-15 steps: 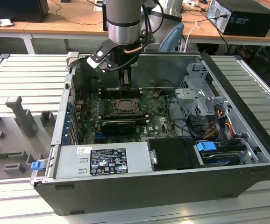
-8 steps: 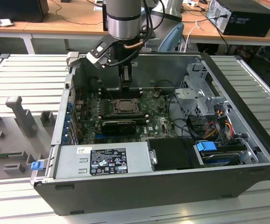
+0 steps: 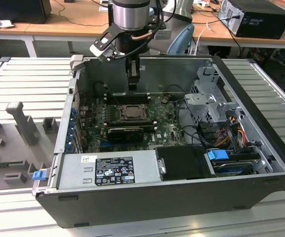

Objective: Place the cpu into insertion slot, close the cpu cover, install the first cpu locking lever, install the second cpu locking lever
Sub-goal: 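Install the first cpu locking lever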

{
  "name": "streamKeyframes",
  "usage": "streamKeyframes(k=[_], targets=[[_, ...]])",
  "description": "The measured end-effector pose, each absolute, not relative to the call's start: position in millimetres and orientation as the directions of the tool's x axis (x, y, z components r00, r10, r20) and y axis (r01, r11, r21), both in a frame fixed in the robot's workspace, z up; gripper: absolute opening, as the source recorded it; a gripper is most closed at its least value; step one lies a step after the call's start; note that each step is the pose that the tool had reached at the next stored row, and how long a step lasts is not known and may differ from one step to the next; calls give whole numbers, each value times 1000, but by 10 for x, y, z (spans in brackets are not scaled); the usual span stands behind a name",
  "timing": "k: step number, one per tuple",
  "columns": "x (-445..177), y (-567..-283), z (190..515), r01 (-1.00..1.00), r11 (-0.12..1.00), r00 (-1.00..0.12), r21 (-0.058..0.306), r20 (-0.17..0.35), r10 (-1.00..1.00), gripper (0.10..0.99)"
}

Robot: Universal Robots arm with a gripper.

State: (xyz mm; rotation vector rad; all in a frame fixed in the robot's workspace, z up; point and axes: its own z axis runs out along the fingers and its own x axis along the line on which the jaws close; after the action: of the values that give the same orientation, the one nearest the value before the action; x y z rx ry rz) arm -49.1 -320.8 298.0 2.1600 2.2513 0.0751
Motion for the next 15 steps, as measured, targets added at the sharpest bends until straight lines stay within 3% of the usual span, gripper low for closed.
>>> streamKeyframes(k=[3, 15], targets=[[-491, -3208, 2975, 992, 117, -118, 49, 18, 993, 106], [-493, -3209, 2934, 976, 218, -219, 26, 14, 976, 106]])
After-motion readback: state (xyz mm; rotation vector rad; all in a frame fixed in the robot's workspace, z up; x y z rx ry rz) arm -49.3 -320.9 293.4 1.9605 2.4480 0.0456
